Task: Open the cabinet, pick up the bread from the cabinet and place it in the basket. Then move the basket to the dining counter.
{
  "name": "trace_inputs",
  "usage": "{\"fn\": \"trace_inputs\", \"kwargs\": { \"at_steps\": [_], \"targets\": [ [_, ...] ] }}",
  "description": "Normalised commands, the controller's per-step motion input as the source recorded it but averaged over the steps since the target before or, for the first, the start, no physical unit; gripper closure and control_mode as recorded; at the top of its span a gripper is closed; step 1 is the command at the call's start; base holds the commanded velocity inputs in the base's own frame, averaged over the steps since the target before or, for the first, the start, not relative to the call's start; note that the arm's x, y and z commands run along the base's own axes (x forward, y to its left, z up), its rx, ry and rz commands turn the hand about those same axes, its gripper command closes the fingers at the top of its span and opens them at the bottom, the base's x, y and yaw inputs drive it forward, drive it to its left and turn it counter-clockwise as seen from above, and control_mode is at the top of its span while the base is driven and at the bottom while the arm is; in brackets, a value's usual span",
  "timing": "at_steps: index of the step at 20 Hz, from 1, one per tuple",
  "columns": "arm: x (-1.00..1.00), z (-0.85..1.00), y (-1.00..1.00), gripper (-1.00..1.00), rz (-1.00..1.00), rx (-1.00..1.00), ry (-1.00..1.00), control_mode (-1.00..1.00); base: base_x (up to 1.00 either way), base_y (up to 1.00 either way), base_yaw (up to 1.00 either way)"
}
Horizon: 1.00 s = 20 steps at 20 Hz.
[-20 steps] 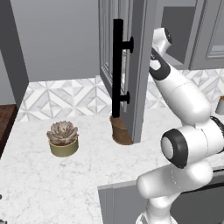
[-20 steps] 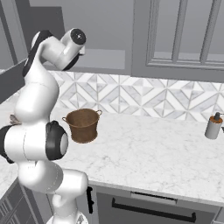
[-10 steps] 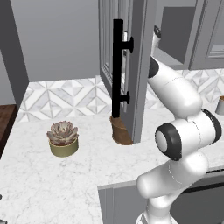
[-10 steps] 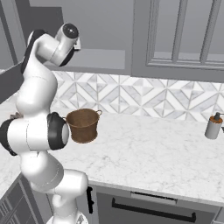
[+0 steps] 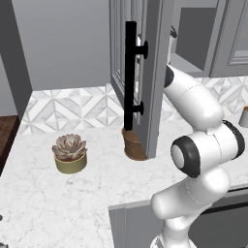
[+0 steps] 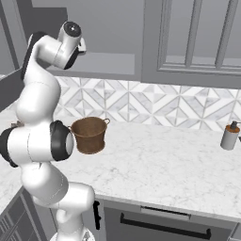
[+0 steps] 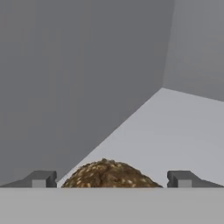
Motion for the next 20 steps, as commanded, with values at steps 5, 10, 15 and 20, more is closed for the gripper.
{"fn": "trace_inputs", "kwargs": {
  "at_steps": [5,10,15,20],
  "targets": [
    [-0.02,-0.69,-0.13,-1.00,0.00,-0.06,0.01,-1.00,0.00,0.00,0.00],
    [0.23,-0.63,-0.01,-1.00,0.00,-0.01,0.08,-1.00,0.00,0.00,0.00],
    [0.04,-0.95,-0.34,1.00,0.00,-0.01,0.08,-1.00,0.00,0.00,0.00],
    [-0.05,-1.00,-0.56,1.00,0.00,0.00,0.00,-1.00,0.00,0.00,0.00]
  ]
}}
